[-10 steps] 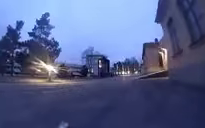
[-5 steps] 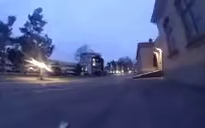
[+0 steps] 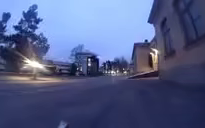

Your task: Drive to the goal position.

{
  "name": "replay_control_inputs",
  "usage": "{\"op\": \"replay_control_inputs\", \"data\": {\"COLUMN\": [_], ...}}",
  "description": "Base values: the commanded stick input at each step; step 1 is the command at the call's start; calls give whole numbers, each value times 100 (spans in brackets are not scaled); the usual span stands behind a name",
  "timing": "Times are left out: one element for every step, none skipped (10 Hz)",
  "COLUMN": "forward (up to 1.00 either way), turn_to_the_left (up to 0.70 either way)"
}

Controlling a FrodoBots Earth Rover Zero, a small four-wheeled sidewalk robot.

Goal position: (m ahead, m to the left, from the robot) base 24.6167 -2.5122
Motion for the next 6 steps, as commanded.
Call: {"op": "replay_control_inputs", "data": {"forward": [50, 50, 50, 50, 50, 50], "turn_to_the_left": [0, 0, 0, 0, 0, 0]}}
